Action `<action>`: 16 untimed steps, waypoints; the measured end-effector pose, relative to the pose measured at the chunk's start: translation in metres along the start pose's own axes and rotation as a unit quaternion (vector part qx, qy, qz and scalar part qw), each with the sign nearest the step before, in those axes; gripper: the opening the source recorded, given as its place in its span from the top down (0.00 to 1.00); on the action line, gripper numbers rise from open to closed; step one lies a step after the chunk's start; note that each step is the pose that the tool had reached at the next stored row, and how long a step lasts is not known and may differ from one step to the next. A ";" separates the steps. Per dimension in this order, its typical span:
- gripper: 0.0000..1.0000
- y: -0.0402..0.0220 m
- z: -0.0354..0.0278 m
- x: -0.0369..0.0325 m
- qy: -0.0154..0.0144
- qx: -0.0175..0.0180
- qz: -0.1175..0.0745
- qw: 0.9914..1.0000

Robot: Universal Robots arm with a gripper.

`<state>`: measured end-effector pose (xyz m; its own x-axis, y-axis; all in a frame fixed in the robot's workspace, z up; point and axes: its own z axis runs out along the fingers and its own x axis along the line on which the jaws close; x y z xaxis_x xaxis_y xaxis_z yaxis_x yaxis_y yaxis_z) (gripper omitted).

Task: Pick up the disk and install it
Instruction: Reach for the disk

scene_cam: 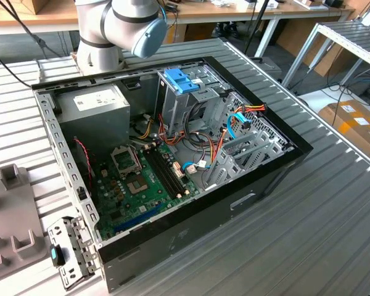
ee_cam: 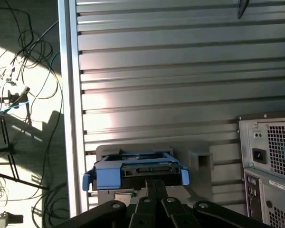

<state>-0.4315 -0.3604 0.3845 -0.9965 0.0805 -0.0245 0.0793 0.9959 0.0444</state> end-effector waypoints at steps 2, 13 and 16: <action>0.89 0.0010 0.0001 0.0048 0.000 0.000 0.000 1.000; 0.89 0.0011 0.0004 0.0069 0.014 0.001 0.001 1.000; 0.89 0.0011 0.0007 0.0069 0.028 0.002 0.001 1.000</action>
<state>-0.4382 -0.3587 0.3837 -0.9963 0.0805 0.0310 0.0817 0.9959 0.0399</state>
